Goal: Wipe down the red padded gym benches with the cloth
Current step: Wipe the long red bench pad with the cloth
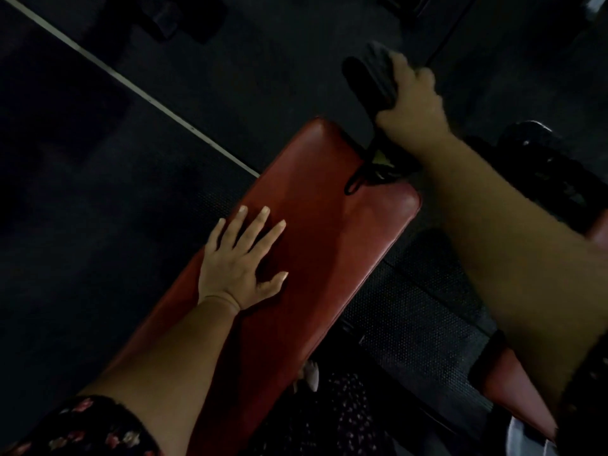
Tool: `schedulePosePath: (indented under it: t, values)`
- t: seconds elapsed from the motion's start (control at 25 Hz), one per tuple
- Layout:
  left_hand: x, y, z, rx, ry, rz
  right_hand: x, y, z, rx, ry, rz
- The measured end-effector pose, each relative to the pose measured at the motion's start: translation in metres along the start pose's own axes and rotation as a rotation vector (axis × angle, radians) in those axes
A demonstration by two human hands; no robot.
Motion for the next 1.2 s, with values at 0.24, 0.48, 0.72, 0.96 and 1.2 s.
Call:
schedulePosePath:
  t: [0.24, 0.48, 0.72, 0.96, 1.2]
  values:
    - [0.0, 0.0, 0.0, 0.012, -0.017, 0.017, 0.026, 0.039, 0.01, 0.288, -0.296, 0.214]
    - [0.0, -0.001, -0.001, 0.01, -0.009, 0.008, 0.015, 0.028, -0.015, 0.411, -0.144, 0.213]
    - [0.0, -0.001, 0.0, 0.012, -0.005, 0.021, -0.018, 0.021, 0.02, 0.334, -0.256, 0.269]
    - [0.0, -0.001, 0.0, 0.019, -0.015, 0.028, -0.031, 0.036, 0.024, 0.365, -0.033, 0.427]
    - [-0.002, -0.003, 0.0, 0.014, -0.013, 0.022, -0.09, 0.024, 0.062, 0.428, -0.024, 0.252]
Point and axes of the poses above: each hand's wrist, its own z-axis away from the middle knuckle, its own y-axis out of the palm, x = y × z, the point moved 3 cm from there along -z, towards the middle knuckle, and after that the axes turned 11 degrees about z, right-handed, at the moved point
